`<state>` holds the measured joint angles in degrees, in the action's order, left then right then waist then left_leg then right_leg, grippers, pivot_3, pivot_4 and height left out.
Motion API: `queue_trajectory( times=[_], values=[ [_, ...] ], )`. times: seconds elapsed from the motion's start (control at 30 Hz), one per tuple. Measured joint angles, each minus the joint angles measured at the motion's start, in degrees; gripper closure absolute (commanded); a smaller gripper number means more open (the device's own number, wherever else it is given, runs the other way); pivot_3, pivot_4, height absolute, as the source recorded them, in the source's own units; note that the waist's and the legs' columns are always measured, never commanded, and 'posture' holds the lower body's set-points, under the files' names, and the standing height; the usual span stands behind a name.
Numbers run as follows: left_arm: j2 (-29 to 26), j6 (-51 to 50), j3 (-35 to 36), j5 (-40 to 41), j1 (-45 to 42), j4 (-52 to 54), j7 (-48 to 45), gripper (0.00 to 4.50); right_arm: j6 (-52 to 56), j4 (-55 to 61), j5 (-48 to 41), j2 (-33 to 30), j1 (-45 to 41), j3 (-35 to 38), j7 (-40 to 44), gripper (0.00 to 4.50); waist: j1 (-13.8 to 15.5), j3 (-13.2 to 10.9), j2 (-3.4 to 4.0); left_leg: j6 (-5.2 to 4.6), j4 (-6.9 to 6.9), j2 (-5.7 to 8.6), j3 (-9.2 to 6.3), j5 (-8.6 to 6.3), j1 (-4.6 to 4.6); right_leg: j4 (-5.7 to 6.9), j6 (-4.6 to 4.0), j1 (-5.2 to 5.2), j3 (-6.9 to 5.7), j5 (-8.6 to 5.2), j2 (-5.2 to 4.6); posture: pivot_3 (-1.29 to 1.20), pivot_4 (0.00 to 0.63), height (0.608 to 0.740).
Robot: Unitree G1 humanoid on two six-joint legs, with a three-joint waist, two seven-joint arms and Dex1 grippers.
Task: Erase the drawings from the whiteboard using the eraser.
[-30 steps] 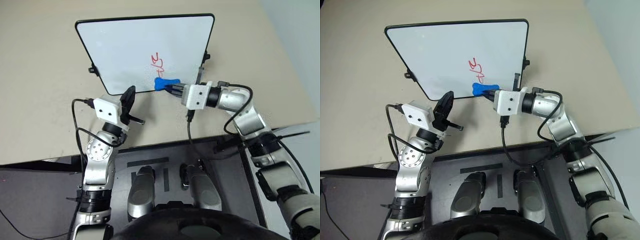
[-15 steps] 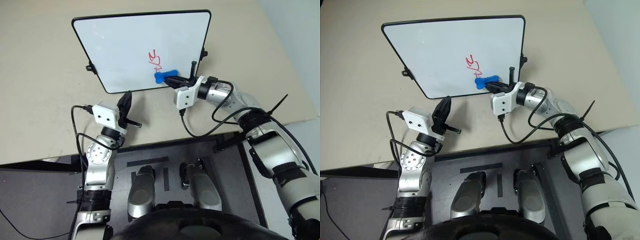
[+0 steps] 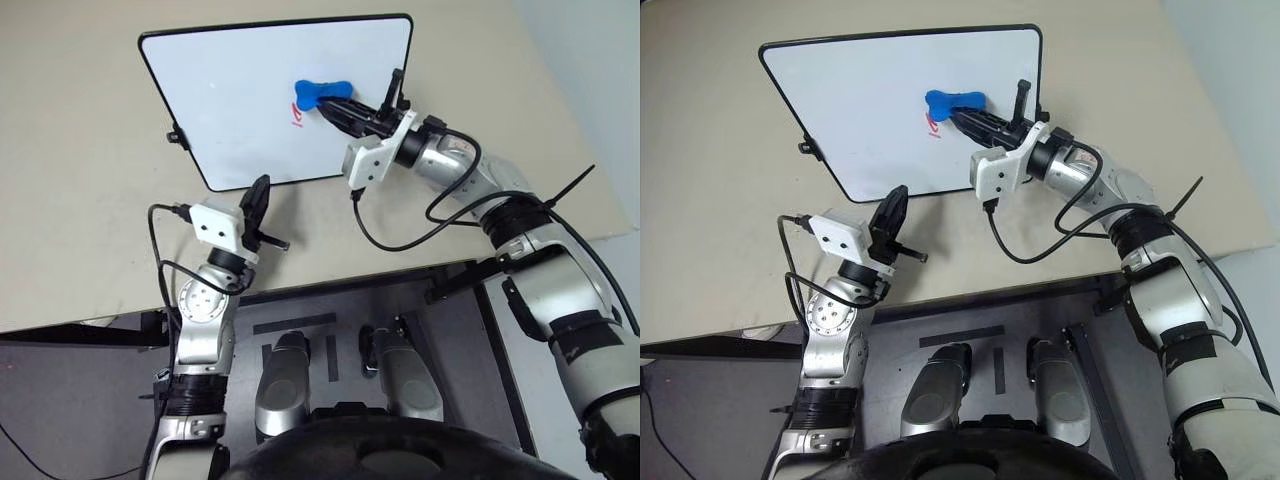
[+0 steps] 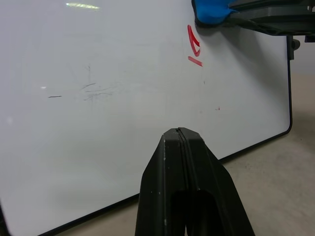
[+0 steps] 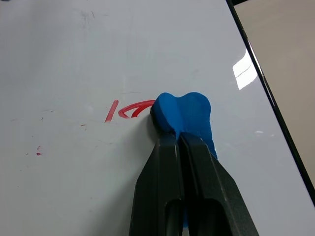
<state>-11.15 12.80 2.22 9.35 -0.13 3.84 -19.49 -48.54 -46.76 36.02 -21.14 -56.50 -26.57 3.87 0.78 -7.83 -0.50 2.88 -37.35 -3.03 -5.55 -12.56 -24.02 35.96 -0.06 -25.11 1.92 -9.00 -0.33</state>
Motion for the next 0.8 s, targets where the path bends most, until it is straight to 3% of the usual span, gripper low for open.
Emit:
queue_trajectory(
  times=[0.47,0.8],
  values=[
    [0.13,-1.99,-0.63,-0.06,-0.13,0.97,1.08,4.50,0.31,-6.15,-1.12,4.61,2.34,-1.64,8.03,4.45,-0.23,0.00,0.00,0.04,0.15,0.00,0.01,-0.03,0.03,-0.03,-0.03,-0.07,0.00,0.02,-0.01,0.00,0.150,0.740],
    [0.12,-3.70,-0.65,-0.43,-0.42,2.94,1.32,4.50,0.04,-6.06,1.01,4.60,1.24,-1.67,3.46,4.45,-0.25,-0.02,0.03,0.06,0.17,-0.01,0.01,-0.04,-0.03,-0.02,-0.14,-0.20,0.00,0.09,-0.02,0.00,0.150,0.740]
  ],
)
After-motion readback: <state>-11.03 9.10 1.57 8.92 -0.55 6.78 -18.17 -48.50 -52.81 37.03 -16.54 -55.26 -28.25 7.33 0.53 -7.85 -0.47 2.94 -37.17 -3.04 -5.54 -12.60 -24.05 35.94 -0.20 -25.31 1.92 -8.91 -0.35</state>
